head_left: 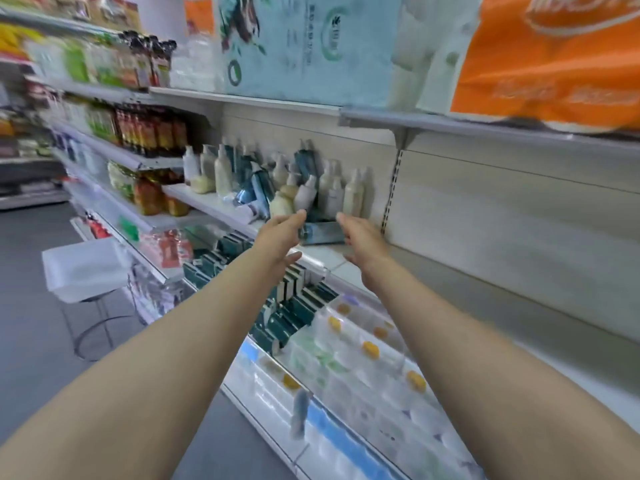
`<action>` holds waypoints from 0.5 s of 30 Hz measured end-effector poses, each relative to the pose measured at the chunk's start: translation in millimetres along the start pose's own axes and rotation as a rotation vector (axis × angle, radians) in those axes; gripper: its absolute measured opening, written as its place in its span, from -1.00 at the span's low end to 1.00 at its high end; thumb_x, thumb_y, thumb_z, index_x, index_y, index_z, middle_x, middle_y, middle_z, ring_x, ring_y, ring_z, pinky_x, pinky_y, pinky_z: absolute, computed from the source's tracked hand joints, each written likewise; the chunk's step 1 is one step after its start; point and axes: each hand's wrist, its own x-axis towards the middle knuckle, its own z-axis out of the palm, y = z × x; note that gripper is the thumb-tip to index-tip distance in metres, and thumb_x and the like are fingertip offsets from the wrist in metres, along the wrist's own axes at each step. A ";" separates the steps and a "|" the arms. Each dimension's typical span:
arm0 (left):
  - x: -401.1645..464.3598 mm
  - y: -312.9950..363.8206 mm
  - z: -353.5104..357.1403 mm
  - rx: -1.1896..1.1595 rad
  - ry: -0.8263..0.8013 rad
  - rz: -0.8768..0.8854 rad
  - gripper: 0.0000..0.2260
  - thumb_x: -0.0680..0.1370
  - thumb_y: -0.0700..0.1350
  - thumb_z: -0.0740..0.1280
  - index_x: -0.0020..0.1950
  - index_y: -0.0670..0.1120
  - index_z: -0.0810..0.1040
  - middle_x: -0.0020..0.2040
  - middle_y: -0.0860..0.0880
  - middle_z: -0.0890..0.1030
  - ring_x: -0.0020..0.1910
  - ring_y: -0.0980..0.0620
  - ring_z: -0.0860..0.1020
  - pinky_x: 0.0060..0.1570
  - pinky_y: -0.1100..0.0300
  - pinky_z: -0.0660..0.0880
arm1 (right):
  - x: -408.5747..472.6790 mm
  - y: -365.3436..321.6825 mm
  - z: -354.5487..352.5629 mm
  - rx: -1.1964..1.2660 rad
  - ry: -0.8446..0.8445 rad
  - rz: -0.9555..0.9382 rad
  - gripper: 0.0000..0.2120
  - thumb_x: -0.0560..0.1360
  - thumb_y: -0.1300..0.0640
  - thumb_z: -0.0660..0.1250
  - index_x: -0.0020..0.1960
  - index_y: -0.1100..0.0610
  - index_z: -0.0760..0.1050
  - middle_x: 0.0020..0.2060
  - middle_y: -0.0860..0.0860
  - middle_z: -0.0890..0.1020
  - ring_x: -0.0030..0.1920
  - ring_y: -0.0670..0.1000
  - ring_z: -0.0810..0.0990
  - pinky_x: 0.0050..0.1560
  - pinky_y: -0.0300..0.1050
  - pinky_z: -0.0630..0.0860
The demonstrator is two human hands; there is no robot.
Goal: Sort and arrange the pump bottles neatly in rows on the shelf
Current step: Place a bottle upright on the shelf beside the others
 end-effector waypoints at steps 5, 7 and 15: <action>54.0 17.1 -59.0 -0.062 0.040 -0.010 -0.75 0.59 0.04 0.37 0.21 -0.01 0.46 0.18 -0.03 0.48 0.20 -0.02 0.48 0.17 0.05 0.52 | 45.8 -8.6 80.4 0.001 -0.039 0.015 -0.83 0.61 -0.09 0.29 0.09 -0.02 0.52 0.08 -0.05 0.58 0.09 -0.03 0.53 0.25 0.02 0.48; 76.1 20.5 -80.5 -0.080 0.050 0.002 -0.79 0.59 0.02 0.38 0.16 -0.01 0.48 0.11 0.00 0.51 0.20 -0.01 0.48 0.17 0.06 0.52 | 68.3 -9.5 110.8 -0.016 -0.074 0.007 -0.65 0.53 -0.17 0.32 0.19 0.01 0.54 0.12 -0.04 0.61 0.16 0.01 0.56 0.30 0.09 0.49; 190.2 28.1 -175.8 -0.075 0.153 0.014 -0.79 0.58 0.04 0.39 0.15 0.01 0.50 0.17 -0.02 0.50 0.22 -0.01 0.48 0.06 0.07 0.52 | 171.6 4.6 219.1 0.011 -0.131 0.035 -0.82 0.63 -0.04 0.28 -0.01 0.05 0.55 0.02 0.03 0.61 0.23 0.13 0.54 0.36 0.14 0.45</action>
